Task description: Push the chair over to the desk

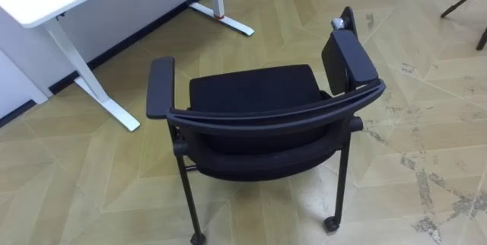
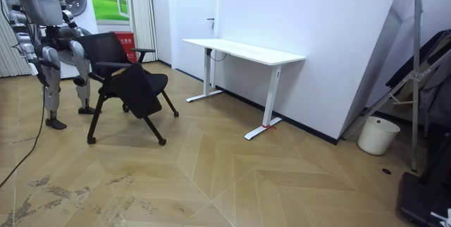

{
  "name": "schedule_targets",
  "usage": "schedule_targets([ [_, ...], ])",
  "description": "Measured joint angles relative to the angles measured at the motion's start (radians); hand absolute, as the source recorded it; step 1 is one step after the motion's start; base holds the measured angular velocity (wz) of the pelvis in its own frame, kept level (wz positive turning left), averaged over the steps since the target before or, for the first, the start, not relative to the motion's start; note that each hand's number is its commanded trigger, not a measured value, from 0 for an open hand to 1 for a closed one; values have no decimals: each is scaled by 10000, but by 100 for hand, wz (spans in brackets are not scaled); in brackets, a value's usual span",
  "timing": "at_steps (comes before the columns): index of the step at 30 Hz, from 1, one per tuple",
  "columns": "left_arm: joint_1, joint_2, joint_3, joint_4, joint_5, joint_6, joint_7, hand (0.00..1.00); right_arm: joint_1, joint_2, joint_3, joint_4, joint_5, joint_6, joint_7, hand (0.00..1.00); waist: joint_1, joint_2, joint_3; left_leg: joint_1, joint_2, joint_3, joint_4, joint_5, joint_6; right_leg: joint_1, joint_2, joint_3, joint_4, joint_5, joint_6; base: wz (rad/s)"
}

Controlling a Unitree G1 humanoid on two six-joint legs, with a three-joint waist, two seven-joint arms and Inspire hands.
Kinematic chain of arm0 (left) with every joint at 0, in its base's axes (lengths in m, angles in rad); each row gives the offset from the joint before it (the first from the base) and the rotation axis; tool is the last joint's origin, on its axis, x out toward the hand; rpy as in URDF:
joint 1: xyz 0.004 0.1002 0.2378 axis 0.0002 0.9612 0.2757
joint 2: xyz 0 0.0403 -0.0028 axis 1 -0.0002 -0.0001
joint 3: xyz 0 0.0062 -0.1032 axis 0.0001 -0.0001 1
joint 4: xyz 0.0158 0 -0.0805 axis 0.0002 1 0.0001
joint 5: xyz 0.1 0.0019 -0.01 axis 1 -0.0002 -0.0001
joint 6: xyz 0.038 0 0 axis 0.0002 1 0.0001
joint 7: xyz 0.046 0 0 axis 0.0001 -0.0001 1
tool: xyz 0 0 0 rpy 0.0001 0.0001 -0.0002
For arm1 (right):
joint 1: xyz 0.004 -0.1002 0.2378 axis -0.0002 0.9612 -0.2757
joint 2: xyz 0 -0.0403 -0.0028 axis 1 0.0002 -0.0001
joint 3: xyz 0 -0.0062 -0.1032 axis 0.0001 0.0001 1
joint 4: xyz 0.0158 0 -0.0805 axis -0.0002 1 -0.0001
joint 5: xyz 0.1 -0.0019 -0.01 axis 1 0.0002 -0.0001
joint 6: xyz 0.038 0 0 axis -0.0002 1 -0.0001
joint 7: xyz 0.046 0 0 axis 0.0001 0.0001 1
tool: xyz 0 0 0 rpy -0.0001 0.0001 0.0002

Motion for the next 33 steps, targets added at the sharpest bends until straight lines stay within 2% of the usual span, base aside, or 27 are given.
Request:
schedule_targets([
  [5,-9,2,2,-14,7,46,9,0,11,13,-7,9,-227,-2,-130,0,34,0,2,-1,-7,-24,4,-2,-4,-27,7,86,6,-146,-10,1],
  [10,-95,-4,-20,-16,-91,47,48,0,19,40,-13,11,-125,-11,-1056,0,1,4,-6,-6,-14,-30,15,-36,-33,-22,7,57,27,-151,-24,0],
  [15,-70,-16,199,-10,11,47,73,0,7,46,-824,-188,-424,-40,-2005,0,-130,16,-14,-14,-25,-31,10,-76,-58,7,9,39,34,-149,-26,0],
  [18,8,-14,211,-13,-5,47,86,0,6,20,-873,-211,-544,-44,-2391,0,-136,26,-19,-14,-25,-31,-2,-83,-66,10,9,27,30,-149,-26,0],
  [22,-8,-14,273,-16,-88,50,89,0,3,18,-875,-212,-542,-45,-2432,0,-158,25,-18,-5,-18,-43,5,-87,-63,24,12,13,61,-148,-28,0],
  [27,155,-17,786,-116,-93,43,29,0,28,4,-1106,-208,-550,-68,-2332,0,-144,27,-14,49,3,-78,133,-186,-54,130,24,3,85,-146,-30,0],
  [33,162,14,822,-230,-91,-69,288,0,20,-16,-1097,-187,-483,-262,-2207,0,-126,48,-10,-68,48,-94,448,-357,-31,138,31,-1,138,-148,-26,0],
])
